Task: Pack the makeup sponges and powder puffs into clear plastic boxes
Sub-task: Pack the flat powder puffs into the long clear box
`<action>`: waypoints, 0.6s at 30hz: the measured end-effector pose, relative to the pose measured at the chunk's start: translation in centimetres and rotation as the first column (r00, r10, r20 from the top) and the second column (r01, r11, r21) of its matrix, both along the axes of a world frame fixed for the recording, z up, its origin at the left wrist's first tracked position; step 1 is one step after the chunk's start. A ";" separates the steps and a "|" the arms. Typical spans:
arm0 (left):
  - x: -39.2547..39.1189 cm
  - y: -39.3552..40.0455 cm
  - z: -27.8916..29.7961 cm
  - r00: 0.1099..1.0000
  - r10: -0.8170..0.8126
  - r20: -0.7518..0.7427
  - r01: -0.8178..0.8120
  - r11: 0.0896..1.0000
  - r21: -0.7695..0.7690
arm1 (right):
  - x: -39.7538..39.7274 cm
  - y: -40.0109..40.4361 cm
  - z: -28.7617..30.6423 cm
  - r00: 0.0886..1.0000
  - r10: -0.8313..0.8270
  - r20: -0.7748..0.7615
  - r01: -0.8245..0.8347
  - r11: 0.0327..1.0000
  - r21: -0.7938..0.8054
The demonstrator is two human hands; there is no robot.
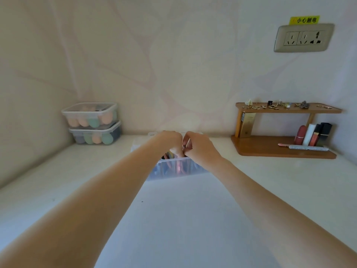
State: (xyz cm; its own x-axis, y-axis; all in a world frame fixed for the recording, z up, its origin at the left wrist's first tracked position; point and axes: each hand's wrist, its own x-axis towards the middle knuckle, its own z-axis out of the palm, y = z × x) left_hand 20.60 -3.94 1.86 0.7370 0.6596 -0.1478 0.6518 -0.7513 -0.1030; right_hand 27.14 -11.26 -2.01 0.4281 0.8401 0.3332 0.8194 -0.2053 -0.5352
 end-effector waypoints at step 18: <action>0.1 1.4 0.2 1.000 0.026 -0.013 -0.027 0.995 -0.097 | 0.9 0.2 -0.6 0.995 0.052 -0.087 -0.050 0.999 0.020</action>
State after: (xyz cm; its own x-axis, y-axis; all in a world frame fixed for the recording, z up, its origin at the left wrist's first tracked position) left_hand 20.69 -2.52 2.09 0.7171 0.6613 -0.2203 0.6711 -0.7404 -0.0382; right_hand 28.09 -11.10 -2.56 0.4134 0.8559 0.3109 0.7781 -0.1547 -0.6088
